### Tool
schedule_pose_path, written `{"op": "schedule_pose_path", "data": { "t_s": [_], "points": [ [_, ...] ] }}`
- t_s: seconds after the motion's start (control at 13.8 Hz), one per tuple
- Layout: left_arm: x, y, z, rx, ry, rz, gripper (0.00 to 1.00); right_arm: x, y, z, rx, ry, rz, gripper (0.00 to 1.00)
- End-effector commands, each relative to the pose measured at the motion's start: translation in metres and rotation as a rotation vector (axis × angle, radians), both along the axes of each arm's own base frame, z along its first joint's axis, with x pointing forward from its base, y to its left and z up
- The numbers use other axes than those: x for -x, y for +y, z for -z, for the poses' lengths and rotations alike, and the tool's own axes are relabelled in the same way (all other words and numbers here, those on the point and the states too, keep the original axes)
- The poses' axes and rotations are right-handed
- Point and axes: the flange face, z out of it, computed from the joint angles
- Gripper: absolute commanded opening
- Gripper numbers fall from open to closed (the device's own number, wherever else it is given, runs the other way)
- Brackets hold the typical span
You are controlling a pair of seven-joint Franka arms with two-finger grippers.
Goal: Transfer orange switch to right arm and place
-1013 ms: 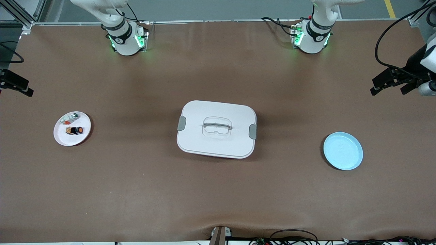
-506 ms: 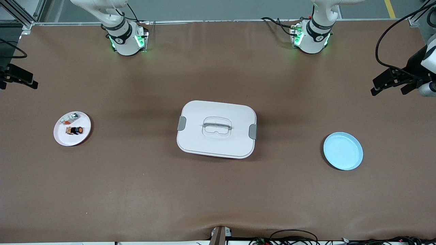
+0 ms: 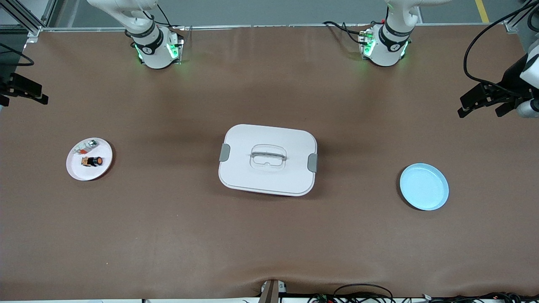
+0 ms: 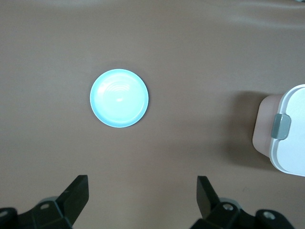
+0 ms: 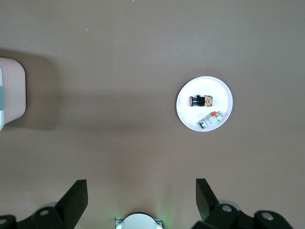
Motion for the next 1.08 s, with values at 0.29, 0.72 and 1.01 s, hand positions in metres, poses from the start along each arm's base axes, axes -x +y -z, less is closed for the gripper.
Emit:
{"op": "schedule_pose_path", "data": {
  "t_s": [0.29,0.72,1.01],
  "points": [
    [0.001,0.000,-0.007,-0.020,-0.003,0.003,1.00,0.013,0.019,-0.008,-0.013,-0.033,-0.029,1.00],
    [0.001,0.000,-0.007,-0.020,-0.003,0.003,1.00,0.008,0.023,-0.014,-0.010,-0.087,-0.035,1.00],
    [0.001,0.000,-0.007,-0.020,-0.003,0.003,1.00,0.009,0.030,-0.016,-0.006,-0.091,0.017,1.00]
  ]
}}
